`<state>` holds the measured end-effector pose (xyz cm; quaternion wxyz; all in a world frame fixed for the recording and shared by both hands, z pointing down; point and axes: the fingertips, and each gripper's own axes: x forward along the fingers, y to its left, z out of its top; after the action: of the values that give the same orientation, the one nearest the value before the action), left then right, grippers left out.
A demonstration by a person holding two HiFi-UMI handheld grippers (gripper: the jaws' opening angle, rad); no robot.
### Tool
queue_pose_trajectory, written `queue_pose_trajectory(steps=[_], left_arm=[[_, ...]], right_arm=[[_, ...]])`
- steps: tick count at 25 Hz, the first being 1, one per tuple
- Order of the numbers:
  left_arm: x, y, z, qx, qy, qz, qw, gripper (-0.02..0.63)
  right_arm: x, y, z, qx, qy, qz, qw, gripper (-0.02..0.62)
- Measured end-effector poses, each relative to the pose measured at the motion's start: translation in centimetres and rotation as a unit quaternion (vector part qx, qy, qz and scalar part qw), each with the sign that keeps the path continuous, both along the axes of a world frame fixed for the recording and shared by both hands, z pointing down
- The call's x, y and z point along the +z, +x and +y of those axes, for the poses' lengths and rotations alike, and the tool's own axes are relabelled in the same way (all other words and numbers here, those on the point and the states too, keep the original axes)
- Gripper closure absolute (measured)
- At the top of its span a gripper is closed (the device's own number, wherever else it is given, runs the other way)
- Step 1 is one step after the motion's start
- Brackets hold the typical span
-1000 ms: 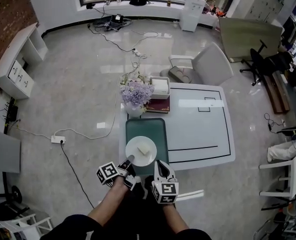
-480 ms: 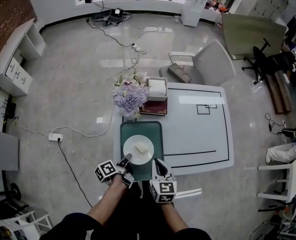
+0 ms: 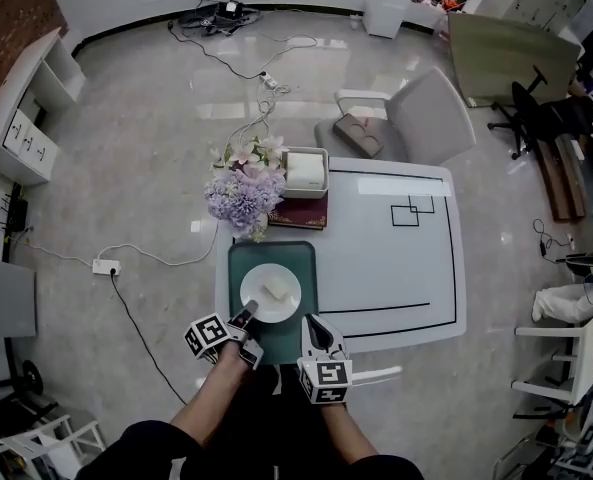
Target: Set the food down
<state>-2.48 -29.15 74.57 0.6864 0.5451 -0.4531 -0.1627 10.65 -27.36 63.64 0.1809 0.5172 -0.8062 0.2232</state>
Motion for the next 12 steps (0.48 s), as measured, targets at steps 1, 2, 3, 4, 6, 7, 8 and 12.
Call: queue_pose_trajectory(steps=[1,2,3,4,6,7,8,12], left_arm=[[0.2,0.1,-0.1,0.002,-0.002,-0.003,1.0,0.589],[0.4,0.3,-0.2,0.005,-0.004,-0.006,1.0,0.589],[0.6,0.4,-0.2,0.008,-0.007,-0.01,0.9999,0.589],[0.7,0.5,-0.2,0.012,-0.009,-0.014,0.9998,0.589],[1.0,0.9,-0.2,0.023,-0.012,-0.028,0.9993,0.589],[1.2,1.0,-0.2,0.028,-0.014,-0.036,0.9989,0.589],[1.5,1.2,-0.3,0.034,-0.016,-0.044,0.9983,0.589],[2.2,1.8,-0.3,0.048,-0.025,-0.066,0.9964,0.589]], right_arm=[[0.1,0.3,-0.2,0.001,0.0,-0.001,1.0,0.585],[0.2,0.5,-0.4,0.003,-0.001,-0.002,1.0,0.586],[0.3,0.6,-0.5,0.004,-0.002,-0.002,1.0,0.585],[0.4,0.7,-0.5,0.006,-0.003,-0.003,1.0,0.584],[0.6,0.8,-0.5,0.008,-0.006,-0.004,1.0,0.585],[0.8,1.0,-0.5,0.01,-0.008,-0.004,1.0,0.584],[1.0,1.1,-0.4,0.012,-0.01,-0.005,1.0,0.584],[1.2,1.5,-0.3,0.02,-0.011,-0.008,1.0,0.584]])
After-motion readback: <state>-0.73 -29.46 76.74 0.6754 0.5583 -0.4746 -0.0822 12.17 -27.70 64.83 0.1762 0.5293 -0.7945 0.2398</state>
